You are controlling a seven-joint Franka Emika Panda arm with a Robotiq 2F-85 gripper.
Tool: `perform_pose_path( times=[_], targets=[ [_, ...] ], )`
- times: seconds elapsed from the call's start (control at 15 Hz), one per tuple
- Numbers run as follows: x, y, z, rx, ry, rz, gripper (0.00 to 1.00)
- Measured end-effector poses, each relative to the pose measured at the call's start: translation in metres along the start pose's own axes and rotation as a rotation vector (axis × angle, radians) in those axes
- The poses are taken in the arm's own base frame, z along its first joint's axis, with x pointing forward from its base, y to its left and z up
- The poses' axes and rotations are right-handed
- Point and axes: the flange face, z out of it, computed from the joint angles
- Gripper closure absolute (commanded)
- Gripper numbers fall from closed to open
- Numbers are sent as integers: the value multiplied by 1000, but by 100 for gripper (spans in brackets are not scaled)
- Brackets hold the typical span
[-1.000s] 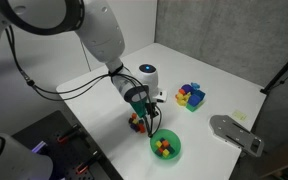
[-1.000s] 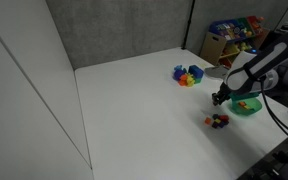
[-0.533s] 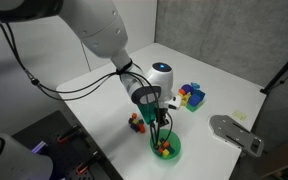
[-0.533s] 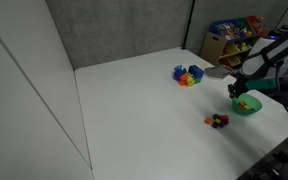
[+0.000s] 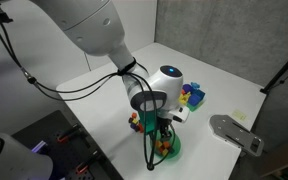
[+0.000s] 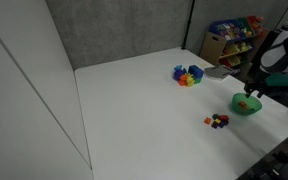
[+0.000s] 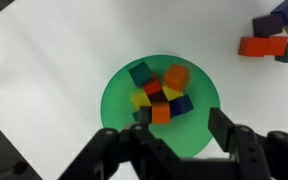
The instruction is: Put the small blue toy block in the bowl
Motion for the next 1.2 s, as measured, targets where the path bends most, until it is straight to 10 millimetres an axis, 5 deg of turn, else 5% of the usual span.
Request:
perform_pose_path(
  times=[0.47,0.87,1.2],
  targets=[
    [-17,-45,-41,12,-64,-125,0],
    [-40,-102,-128,10,-29,-280,0],
    [-64,-119,-188,31,-3,-332,0]
  ],
)
